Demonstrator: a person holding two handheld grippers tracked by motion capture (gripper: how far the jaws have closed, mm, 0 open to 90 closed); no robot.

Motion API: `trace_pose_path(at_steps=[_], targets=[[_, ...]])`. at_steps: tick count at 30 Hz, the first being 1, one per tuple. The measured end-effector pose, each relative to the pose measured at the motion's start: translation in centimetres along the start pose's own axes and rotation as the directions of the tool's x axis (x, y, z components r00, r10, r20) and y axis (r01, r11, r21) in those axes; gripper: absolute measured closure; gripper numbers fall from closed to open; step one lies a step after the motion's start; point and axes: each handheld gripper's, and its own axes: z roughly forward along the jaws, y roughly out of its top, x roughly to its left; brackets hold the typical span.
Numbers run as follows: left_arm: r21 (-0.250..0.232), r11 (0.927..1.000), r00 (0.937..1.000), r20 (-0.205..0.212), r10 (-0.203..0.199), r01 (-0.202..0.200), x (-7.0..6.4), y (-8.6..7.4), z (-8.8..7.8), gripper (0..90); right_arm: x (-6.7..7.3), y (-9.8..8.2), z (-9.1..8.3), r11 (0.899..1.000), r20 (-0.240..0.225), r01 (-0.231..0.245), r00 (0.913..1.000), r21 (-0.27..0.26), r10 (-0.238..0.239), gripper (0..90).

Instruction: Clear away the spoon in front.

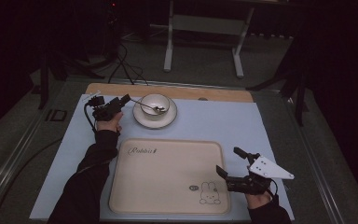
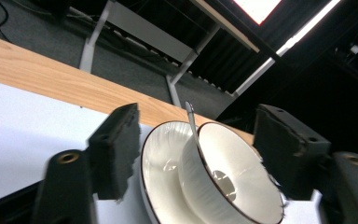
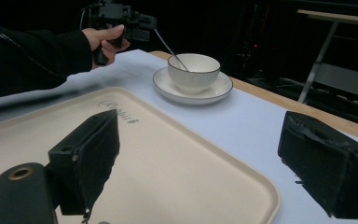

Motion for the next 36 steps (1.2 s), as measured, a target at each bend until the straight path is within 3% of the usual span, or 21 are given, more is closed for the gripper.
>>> trace_pose_path(at_steps=[12, 18, 25, 31, 36], targets=[[0.011, 0.9985, 0.9986, 0.001, -0.053, 0.053, 0.0, -0.6, 2.0, 55.1, 0.0, 0.0, -0.1, 1.0, 0.0, -0.002, 1.0, -0.003, 0.002, 12.5], [-0.011, 0.9955, 0.9956, 0.0, -0.094, 0.094, 0.1, -0.9, 2.3, 68.1, -0.1, 0.0, -0.2, 1.0, -0.001, -0.008, 1.0, -0.003, 0.008, 12.6], [-0.001, 0.9964, 0.9964, 0.005, -0.085, 0.085, -0.1, -1.2, 2.7, 81.5, 0.0, 0.0, -0.2, 1.0, -0.003, -0.006, 1.0, -0.003, 0.006, 12.6], [-0.022, 0.9937, 0.9935, 0.032, -0.109, 0.11, -0.3, -1.1, 2.5, 88.2, 0.0, 0.0, -0.2, 1.0, -0.002, -0.009, 1.0, -0.002, 0.009, 12.6], [-0.02, 0.9974, 0.9972, 0.029, -0.069, 0.07, -0.7, -0.7, 2.3, 89.1, 0.0, 0.0, -0.3, 1.0, -0.002, -0.012, 0.9999, -0.001, 0.012, 12.6]])
